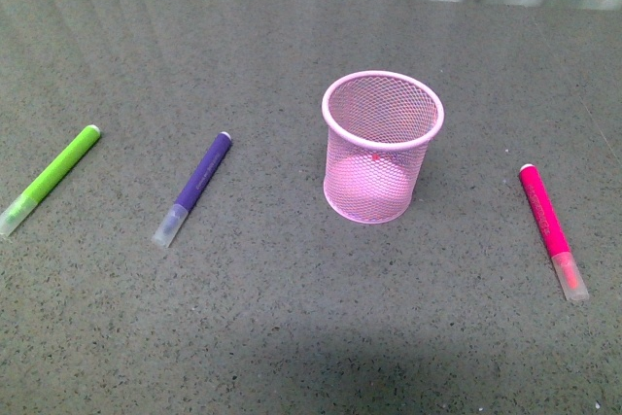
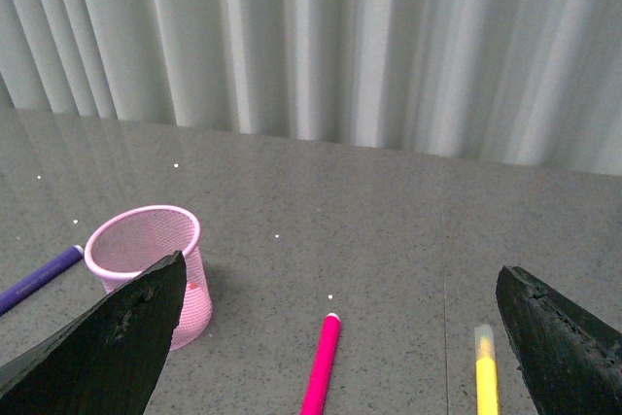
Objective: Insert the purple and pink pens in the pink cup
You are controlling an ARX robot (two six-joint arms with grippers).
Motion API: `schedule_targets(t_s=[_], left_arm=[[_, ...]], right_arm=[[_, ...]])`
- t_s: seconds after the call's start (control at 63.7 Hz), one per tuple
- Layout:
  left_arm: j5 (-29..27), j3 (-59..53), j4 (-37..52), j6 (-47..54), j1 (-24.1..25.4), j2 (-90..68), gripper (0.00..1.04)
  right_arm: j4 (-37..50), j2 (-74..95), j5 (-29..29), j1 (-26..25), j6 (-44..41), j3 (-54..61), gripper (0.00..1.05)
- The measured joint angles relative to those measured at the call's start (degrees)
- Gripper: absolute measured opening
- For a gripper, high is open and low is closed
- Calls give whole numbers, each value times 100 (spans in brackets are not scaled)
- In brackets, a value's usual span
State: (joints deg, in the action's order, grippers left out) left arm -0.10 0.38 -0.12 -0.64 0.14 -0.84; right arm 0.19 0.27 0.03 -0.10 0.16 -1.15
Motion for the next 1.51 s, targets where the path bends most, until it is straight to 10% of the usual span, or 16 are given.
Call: schedule_targets(t_s=[1.507], left_arm=[[0, 0, 0, 0, -2, 0, 97]], right_arm=[[0, 0, 0, 0, 0, 0, 97]])
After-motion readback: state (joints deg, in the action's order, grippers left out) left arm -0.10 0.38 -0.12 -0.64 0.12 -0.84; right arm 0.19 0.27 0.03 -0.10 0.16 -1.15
